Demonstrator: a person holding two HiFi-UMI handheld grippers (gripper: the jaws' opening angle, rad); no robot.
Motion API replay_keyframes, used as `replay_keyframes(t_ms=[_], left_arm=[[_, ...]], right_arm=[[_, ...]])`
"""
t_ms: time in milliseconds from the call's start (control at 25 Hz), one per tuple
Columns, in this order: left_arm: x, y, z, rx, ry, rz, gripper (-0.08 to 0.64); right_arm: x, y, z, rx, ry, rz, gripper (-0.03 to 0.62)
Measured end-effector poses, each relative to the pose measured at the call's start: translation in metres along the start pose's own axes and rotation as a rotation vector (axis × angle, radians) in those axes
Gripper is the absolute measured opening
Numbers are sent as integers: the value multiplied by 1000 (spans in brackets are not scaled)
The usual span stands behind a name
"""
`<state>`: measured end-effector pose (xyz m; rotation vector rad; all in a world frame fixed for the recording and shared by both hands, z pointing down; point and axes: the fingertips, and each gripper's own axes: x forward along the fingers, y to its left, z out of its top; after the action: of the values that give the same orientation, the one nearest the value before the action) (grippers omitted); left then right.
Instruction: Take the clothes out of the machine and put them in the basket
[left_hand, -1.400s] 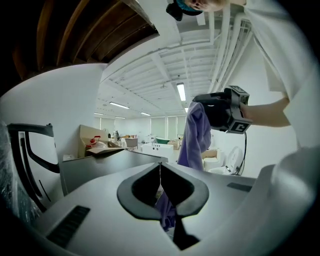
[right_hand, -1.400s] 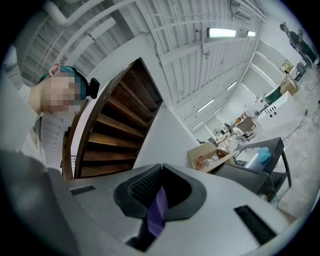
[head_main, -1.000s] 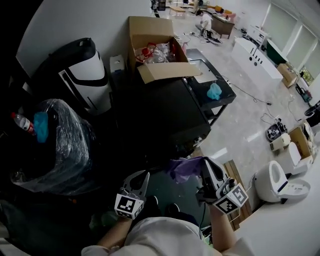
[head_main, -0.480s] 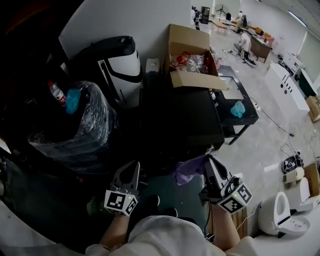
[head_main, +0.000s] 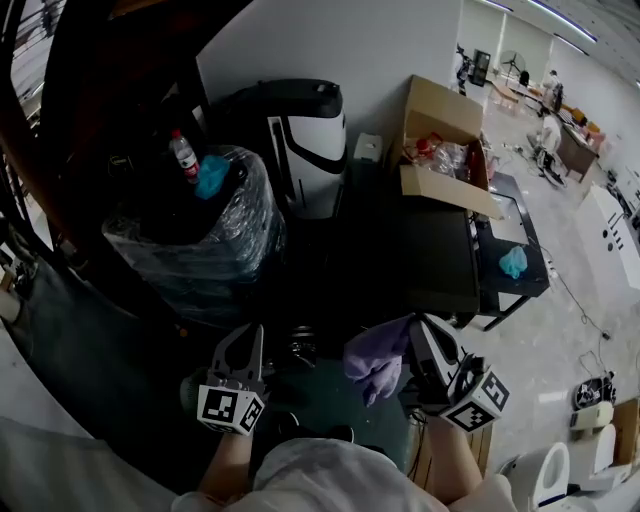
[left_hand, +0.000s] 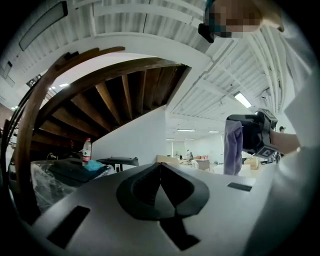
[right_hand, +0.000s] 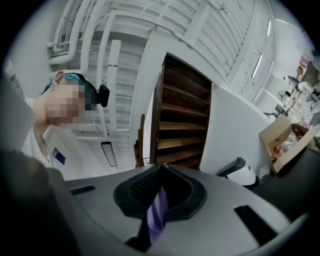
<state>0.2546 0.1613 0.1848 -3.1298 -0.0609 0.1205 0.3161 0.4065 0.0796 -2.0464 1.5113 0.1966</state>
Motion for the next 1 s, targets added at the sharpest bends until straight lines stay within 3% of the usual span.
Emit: replay_keyframes(t_ms=[440, 600, 1000], left_arm=[[-117, 116, 17, 7, -18, 251, 21], [-179, 168, 14, 9, -1, 332, 21], [-324, 294, 24, 31, -3, 533, 21]], right_arm=[[104, 96, -61, 128, 60, 248, 14], [151, 141, -107, 149, 101, 349, 14], [263, 251, -222, 167, 184, 502, 14]])
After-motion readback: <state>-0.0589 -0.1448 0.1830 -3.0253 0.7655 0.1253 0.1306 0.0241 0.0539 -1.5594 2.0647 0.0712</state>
